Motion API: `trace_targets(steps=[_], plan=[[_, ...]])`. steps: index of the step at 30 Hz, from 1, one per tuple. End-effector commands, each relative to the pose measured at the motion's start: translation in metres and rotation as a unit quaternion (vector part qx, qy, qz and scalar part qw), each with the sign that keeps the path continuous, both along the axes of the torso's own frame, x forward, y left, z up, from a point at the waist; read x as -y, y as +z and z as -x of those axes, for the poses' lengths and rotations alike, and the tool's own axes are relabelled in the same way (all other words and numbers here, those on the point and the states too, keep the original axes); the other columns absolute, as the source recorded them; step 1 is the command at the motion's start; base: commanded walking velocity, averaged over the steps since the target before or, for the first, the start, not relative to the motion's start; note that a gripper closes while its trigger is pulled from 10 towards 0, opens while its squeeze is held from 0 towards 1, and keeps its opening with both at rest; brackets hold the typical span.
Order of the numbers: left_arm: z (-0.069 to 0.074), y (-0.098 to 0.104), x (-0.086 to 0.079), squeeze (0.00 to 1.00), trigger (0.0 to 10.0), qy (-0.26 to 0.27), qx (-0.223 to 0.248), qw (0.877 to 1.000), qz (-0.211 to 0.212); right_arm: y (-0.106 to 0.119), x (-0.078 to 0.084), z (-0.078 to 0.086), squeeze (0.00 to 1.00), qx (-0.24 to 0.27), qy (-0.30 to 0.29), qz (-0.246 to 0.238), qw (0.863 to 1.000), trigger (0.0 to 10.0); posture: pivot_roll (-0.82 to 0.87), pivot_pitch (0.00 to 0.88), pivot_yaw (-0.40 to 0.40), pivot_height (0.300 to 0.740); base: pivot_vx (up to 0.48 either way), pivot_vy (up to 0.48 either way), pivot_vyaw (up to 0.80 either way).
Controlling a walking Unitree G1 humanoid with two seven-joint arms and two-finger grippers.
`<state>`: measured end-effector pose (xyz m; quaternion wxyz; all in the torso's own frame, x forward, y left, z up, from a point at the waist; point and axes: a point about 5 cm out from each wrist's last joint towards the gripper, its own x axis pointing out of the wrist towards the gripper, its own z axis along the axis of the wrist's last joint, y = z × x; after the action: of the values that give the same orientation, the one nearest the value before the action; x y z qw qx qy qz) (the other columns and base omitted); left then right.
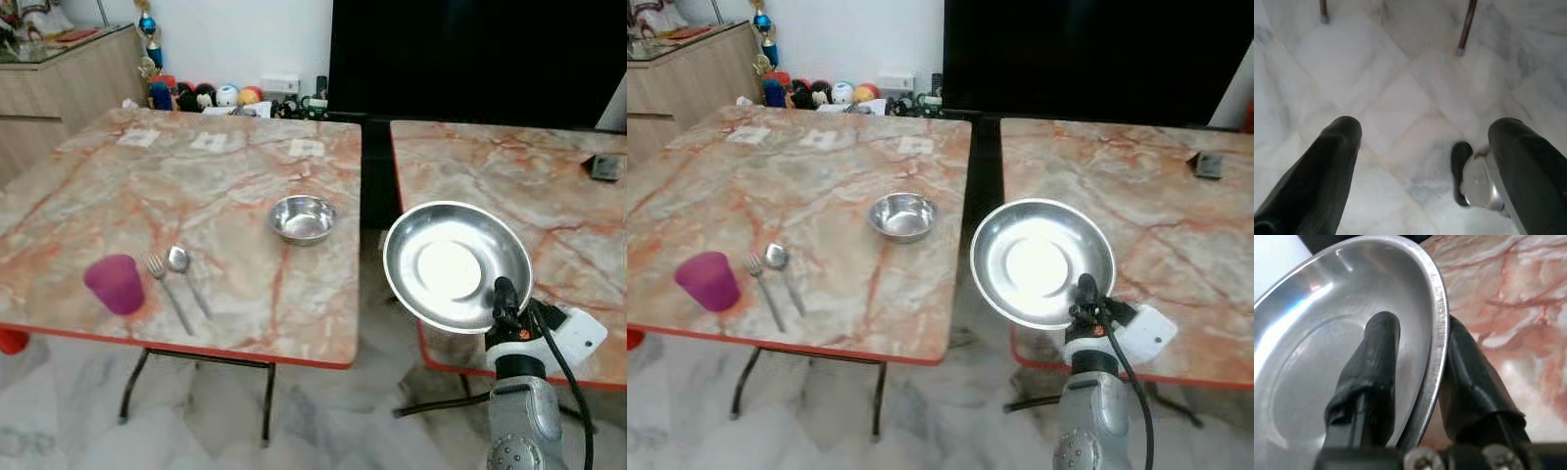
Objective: Setting the table
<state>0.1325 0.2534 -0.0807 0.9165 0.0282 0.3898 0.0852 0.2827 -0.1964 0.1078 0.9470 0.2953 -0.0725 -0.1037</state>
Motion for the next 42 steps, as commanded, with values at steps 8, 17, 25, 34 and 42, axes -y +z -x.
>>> trace_targets(steps=[8,17,25,34,42], plan=[[0.001,0.0,-0.004,0.0,10.0,0.004,-0.006,1.0,-0.001,0.004,0.002,-0.002,0.0,0.009,-0.024,-0.011,1.0,10.0,0.02,0.089,-0.02,0.74,0.0,-0.454,0.0],[-0.002,0.002,-0.003,0.0,10.0,-0.001,0.004,1.0,-0.001,0.004,0.008,-0.003,0.0,0.002,-0.038,-0.009,0.999,10.0,0.02,0.099,-0.019,0.74,0.0,-0.451,-0.57],[-0.003,0.001,-0.001,0.0,10.0,0.001,0.004,1.0,0.001,0.005,0.01,-0.007,0.0,0.005,-0.055,-0.009,0.998,10.0,0.02,0.104,-0.02,0.74,0.0,-0.303,0.0],[-0.004,0.002,-0.001,0.0,10.0,0.004,0.005,1.0,0.004,0.008,0.042,-0.012,0.0,-0.017,-0.164,0.003,0.986,10.0,0.02,0.11,-0.015,0.74,0.0,0.0,0.0],[-0.005,0.002,-0.002,0.0,10.0,0.002,0.006,1.0,0.004,0.009,0.048,-0.021,0.0,-0.037,-0.19,0.012,0.981,10.0,0.02,0.112,-0.012,0.74,0.0,0.0,0.0]])
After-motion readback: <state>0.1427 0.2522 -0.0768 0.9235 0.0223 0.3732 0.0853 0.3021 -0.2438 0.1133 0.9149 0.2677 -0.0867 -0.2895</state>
